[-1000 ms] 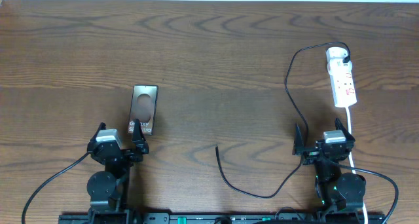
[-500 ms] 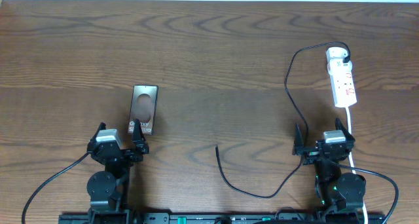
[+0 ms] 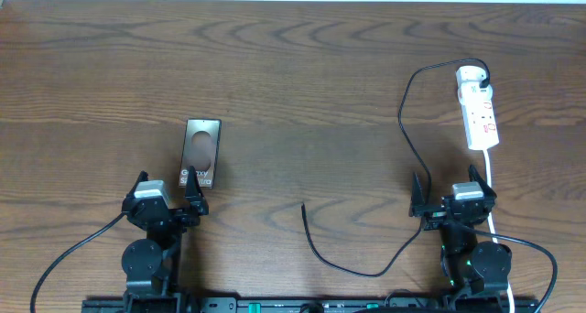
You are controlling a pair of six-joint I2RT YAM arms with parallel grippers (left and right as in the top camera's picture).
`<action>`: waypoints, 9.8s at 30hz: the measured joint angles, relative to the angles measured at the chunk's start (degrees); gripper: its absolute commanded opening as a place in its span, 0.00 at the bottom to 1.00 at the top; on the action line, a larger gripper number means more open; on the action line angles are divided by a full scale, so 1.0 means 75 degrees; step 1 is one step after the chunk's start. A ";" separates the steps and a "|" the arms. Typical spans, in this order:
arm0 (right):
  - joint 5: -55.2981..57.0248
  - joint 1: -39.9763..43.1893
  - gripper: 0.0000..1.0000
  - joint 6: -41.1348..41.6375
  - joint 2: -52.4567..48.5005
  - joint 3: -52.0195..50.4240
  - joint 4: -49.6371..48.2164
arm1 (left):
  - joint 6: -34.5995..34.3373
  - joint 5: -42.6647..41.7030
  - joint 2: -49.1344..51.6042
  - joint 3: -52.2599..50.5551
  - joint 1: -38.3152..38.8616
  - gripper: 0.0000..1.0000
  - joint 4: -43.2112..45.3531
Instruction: Plug charger to phone and switch on socket
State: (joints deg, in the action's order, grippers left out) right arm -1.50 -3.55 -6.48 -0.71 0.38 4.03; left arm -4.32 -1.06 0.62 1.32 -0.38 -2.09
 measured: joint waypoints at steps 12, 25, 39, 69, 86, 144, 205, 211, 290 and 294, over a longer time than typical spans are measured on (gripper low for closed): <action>0.0003 0.0000 0.99 0.0000 0.0000 0.0000 0.0000 | 0.0000 0.0000 0.0000 0.0000 0.0000 0.88 0.0000; 0.0003 0.0000 0.99 0.0000 0.0000 0.0000 0.0000 | 0.0000 0.0000 0.0000 0.0000 0.0000 0.88 0.0003; 0.0006 0.0000 0.99 0.0000 0.0003 0.0000 -0.0006 | 0.0000 -0.0009 0.2471 0.2107 0.0000 0.88 -0.1139; 0.0012 0.0000 0.99 0.0000 -0.0003 0.0000 0.0000 | 0.0565 -0.0393 1.3732 1.1844 0.0000 0.99 -0.8105; 0.0012 0.0000 0.99 0.0003 -0.0003 0.0000 0.0000 | 0.0580 -0.0621 1.3735 1.0448 0.0000 1.00 -0.7006; 0.0012 0.0000 0.99 0.0000 -0.0003 0.0000 0.0000 | 0.1218 -0.0758 1.4443 0.8862 0.0131 0.98 -0.4919; 0.0012 0.0000 0.99 0.0000 -0.0003 0.0000 0.0000 | 0.1629 -0.0370 1.4391 0.8597 0.0160 0.98 -0.4721; 0.0012 0.0000 0.99 0.0000 -0.0003 0.0000 0.0000 | 0.1754 -0.0373 1.4391 0.8597 0.0160 0.98 -0.4744; 0.0012 0.0000 0.99 0.0000 -0.0003 0.0000 0.0000 | 0.2095 -0.0440 1.4373 0.8559 0.0154 0.72 -0.4543; 0.0012 0.0000 0.99 0.0000 -0.0003 0.0000 0.0000 | 0.2092 -0.0443 1.4367 0.8559 0.0152 0.64 -0.4543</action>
State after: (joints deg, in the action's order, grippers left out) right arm -1.41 -3.55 -6.48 -0.73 0.38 4.03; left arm 11.38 -4.38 108.38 65.52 0.75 -36.16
